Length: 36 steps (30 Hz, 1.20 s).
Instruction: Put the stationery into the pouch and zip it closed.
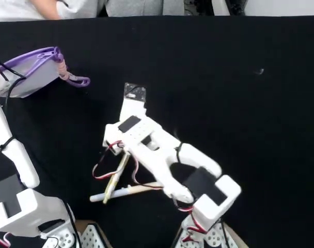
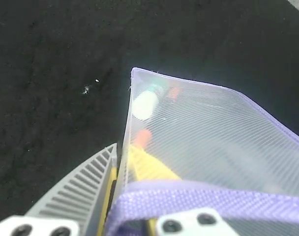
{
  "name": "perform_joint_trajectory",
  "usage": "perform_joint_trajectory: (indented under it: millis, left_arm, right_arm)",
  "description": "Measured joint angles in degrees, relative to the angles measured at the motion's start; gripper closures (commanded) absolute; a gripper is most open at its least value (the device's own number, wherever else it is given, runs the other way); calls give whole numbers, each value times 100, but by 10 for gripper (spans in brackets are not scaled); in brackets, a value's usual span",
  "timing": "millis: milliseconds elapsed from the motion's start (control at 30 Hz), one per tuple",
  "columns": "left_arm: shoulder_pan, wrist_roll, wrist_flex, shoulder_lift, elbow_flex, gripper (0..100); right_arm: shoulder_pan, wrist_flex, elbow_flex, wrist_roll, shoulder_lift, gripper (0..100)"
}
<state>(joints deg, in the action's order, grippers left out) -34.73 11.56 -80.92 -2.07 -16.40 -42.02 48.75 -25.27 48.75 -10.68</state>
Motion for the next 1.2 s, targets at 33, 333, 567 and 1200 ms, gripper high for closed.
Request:
perform_joint_trajectory:
  millis: [33,333,567,1200]
  left_arm:
    - [0,0,0,0,0,971]
    - [0,0,0,0,0,971]
    - [0,0,0,0,0,971]
    - [782,-18,-220,0,-9,971]
  right_arm:
    - [-9,44,53,0,-62,870]
    - [0,149,448,-941,-563,988]
    - [0,334,536,-1275,-615,988]
    - [1415,905,853,-2708,3068,987]
